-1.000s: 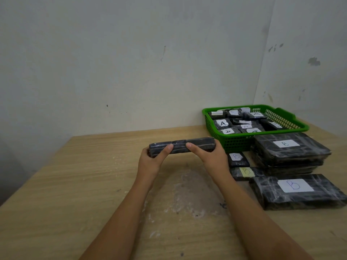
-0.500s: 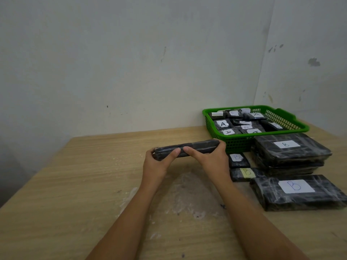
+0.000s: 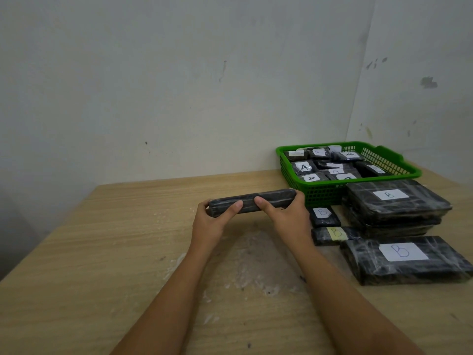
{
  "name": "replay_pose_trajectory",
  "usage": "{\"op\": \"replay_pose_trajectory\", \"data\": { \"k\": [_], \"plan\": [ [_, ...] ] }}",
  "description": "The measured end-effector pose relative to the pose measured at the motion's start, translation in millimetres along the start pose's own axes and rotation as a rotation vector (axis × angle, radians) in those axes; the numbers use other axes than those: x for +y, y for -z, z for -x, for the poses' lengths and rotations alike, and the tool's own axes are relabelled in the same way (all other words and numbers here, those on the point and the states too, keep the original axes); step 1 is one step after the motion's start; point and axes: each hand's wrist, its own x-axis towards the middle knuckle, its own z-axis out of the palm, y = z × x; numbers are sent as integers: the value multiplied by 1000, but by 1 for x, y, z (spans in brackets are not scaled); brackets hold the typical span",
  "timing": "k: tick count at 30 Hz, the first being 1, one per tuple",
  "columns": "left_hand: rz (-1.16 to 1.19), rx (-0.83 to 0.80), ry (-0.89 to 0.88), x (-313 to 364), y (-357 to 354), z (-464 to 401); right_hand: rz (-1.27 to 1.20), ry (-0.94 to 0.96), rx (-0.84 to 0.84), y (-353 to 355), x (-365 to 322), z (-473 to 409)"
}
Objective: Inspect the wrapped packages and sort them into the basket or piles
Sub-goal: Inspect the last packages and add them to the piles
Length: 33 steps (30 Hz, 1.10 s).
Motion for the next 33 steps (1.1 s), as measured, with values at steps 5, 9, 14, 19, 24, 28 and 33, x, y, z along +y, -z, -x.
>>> {"op": "replay_pose_trajectory", "data": {
  "k": [5,9,14,19,24,28,33],
  "plan": [
    [52,-53,-14,0,2,-3,-14,-22,1,2,2,-5],
    [142,-86,29,-2,4,-5,-15,32,-3,2,2,-7],
    [161,-130,26,-4,6,-6,-25,91,20,2,7,-5],
    [304,-186,39,5,1,-3,-86,160,12,8,5,-9],
    [343,-195,43,9,4,-5,-230,169,-51,8,7,-15],
    [386,-195,41,13,9,-7,-247,155,-68,5,9,-20],
    [438,-172,48,12,9,-9,-243,164,-101,3,10,-18]
  ]
}}
